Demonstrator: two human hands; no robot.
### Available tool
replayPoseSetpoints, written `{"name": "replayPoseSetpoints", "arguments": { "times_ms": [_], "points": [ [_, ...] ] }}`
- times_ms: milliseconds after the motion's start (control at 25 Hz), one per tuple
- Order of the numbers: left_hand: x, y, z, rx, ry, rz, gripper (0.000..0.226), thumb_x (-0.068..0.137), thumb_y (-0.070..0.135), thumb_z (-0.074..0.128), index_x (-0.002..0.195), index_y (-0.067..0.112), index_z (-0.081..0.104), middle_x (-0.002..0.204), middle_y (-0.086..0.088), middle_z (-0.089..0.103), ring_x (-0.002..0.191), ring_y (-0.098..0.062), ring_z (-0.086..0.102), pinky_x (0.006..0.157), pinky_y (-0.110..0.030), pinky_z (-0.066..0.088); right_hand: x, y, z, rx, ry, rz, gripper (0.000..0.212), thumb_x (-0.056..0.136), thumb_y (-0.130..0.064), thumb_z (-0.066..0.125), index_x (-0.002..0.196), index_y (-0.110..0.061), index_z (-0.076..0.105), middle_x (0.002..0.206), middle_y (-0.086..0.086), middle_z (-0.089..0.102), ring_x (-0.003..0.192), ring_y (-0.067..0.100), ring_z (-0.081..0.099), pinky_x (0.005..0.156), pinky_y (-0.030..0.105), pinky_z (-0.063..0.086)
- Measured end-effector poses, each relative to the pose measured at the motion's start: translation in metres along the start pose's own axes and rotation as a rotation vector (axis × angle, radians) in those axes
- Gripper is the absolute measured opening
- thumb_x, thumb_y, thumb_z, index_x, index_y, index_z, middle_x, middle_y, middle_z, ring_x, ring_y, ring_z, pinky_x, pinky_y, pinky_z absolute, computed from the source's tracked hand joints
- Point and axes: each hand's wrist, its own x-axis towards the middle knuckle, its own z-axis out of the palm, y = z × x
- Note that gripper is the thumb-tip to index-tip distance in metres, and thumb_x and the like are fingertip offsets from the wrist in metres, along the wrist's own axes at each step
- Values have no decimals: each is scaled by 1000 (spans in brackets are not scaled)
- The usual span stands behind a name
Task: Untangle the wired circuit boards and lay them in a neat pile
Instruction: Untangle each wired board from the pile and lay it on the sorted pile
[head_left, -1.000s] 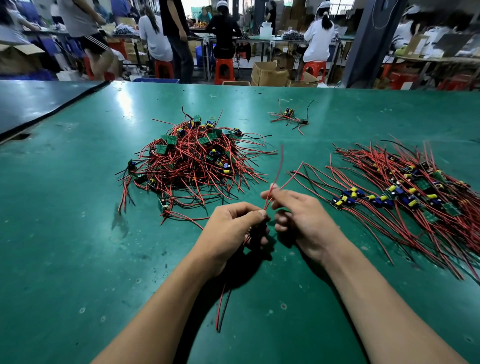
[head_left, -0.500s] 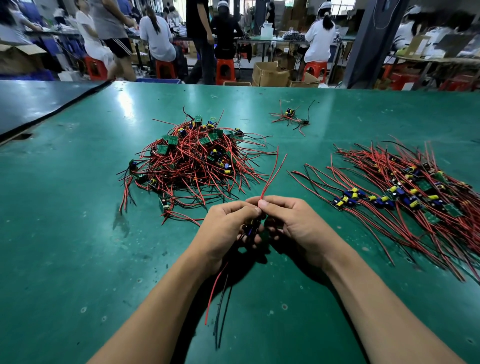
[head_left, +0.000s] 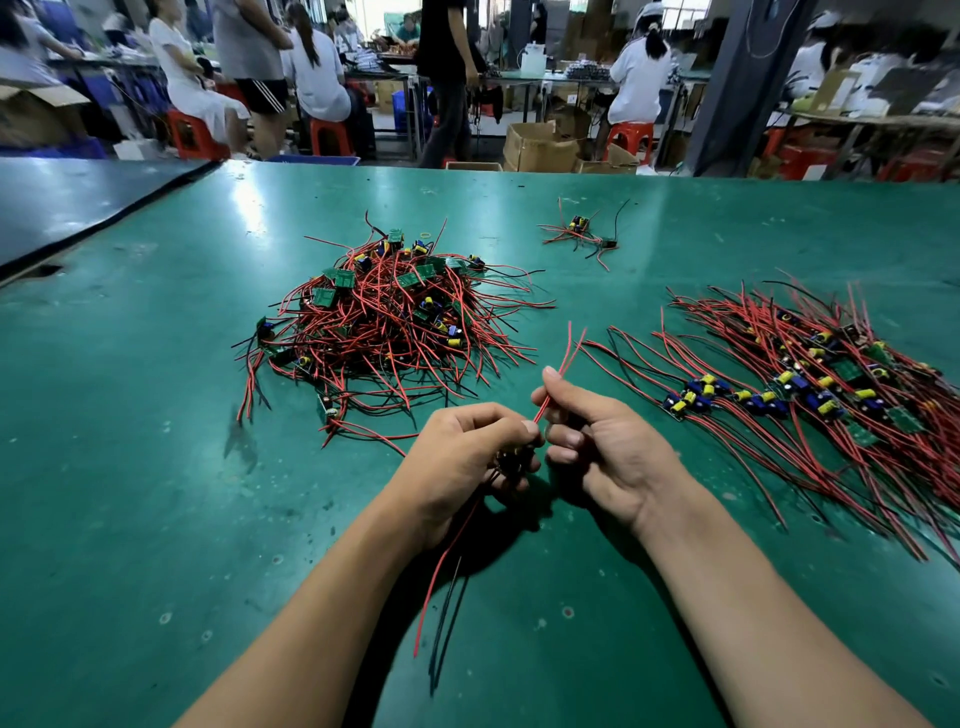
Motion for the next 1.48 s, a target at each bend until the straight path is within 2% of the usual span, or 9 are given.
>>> {"name": "replayPoseSetpoints", "arguments": {
  "times_ms": [120,360,640,840,1040,1160,1200,1320,1480],
  "points": [
    [-1,0,1,-2,-15,-2,16,88,3,62,73,5,67,60,-9,61,51,-13,58,45,-20,46,-1,-3,0,40,-2,57,24,71,-28,73,56,-10,68,54,-4,40,33,2,30,32,13,24],
    [-2,0,3,24,-29,1,17,88,2,62,73,5,68,60,-11,62,51,-16,55,46,-21,45,0,-8,-5,151,36,70,22,73,-24,72,73,-5,60,55,-4,37,34,2,28,33,13,23],
    [-3,0,3,62,-66,1,12,89,3,62,77,2,67,60,-9,63,49,-16,53,47,-21,44,0,-12,-9,227,73,44,24,75,-24,72,69,-6,57,56,-3,34,36,2,26,33,13,23],
    [-4,0,1,115,-102,-5,15,88,3,63,74,4,67,59,-8,63,50,-20,53,49,-24,43,4,-23,-19,325,191,-31,25,92,-20,64,73,-5,58,54,-5,35,33,2,28,35,11,24],
    [-3,-1,-1,131,-104,-9,14,88,4,63,75,2,69,60,-9,63,50,-21,54,49,-24,45,5,-21,-19,422,167,-7,34,96,-23,61,66,-8,57,54,-4,36,33,4,30,35,13,26],
    [-2,-2,-1,88,-52,-7,14,90,10,64,81,1,69,63,-10,65,49,-20,59,48,-21,47,4,-21,-18,321,202,-50,26,87,-30,70,75,-9,62,59,-4,41,36,2,31,36,13,28],
    [-1,-3,0,42,-13,-16,18,92,15,63,84,1,70,67,-11,67,50,-19,61,48,-20,49,4,-20,-18,269,219,-68,28,79,-34,74,83,-8,64,61,-4,44,37,2,32,37,12,30],
    [3,0,2,-160,72,-77,41,97,39,52,95,2,70,80,-17,73,59,-22,69,54,-24,57,4,-17,-18,121,258,-101,55,64,-45,79,101,-7,67,67,-3,50,42,3,36,40,15,35],
    [6,2,2,-271,69,-126,61,97,54,39,107,-1,65,88,-19,73,70,-26,72,56,-28,58,1,-13,-15,-71,237,-164,57,62,-48,80,102,-8,68,73,-2,51,45,5,39,43,19,35]
  ]
}}
